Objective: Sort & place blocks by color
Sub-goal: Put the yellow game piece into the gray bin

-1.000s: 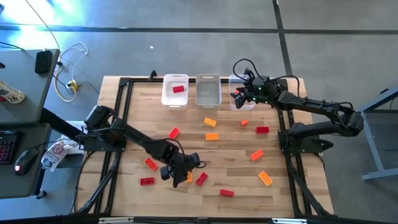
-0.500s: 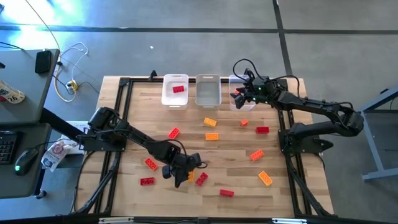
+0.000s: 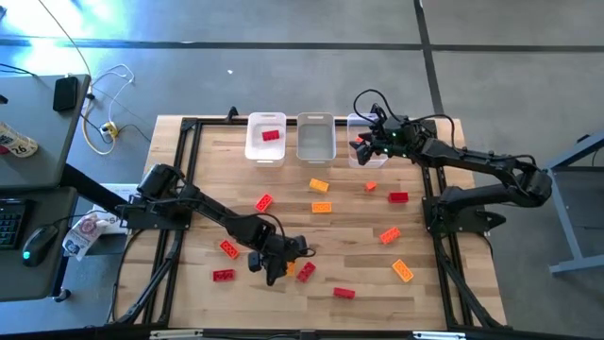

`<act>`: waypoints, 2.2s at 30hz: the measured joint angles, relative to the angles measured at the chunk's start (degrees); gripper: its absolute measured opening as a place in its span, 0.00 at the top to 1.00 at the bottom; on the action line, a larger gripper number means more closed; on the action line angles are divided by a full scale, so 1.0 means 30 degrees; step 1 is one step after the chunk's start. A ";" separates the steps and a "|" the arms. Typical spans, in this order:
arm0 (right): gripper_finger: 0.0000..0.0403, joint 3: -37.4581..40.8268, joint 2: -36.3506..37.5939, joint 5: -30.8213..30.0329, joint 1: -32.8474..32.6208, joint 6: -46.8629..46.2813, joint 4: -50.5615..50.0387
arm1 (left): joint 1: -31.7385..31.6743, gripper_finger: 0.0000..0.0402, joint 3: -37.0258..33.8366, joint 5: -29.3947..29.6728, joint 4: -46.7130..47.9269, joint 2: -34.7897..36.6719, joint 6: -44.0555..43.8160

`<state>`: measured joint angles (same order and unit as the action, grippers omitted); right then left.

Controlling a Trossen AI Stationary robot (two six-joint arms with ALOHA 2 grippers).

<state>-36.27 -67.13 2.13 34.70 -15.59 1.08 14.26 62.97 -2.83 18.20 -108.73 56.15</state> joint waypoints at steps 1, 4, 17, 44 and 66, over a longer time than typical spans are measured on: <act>0.43 0.0000 0.0000 0.0004 0.0000 0.0000 -0.0016 | 0.0000 0.54 0.0003 0.0176 -0.0088 -0.0097 -0.0011; 0.43 0.0000 0.0000 0.0007 0.0000 0.0000 -0.0126 | -0.0029 0.54 0.0033 0.0533 -0.0141 -0.0187 -0.0015; 0.43 0.0000 0.0000 0.0007 0.0000 0.0051 -0.0437 | -0.0153 0.73 0.0026 0.0435 -0.0011 -0.0242 -0.1730; 0.43 0.0006 0.0007 0.3736 -0.0462 0.0219 -0.0597 | -0.5245 0.83 -0.0010 0.3358 -0.0642 0.3785 -0.6149; 0.43 0.0007 0.0022 0.3857 -0.3001 0.1171 -0.2811 | -1.4201 0.83 0.0004 0.2164 -0.6332 0.4461 -1.1442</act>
<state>-36.25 -67.07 13.70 25.70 -12.08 -7.35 -28.34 62.98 3.66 -0.80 -95.35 21.82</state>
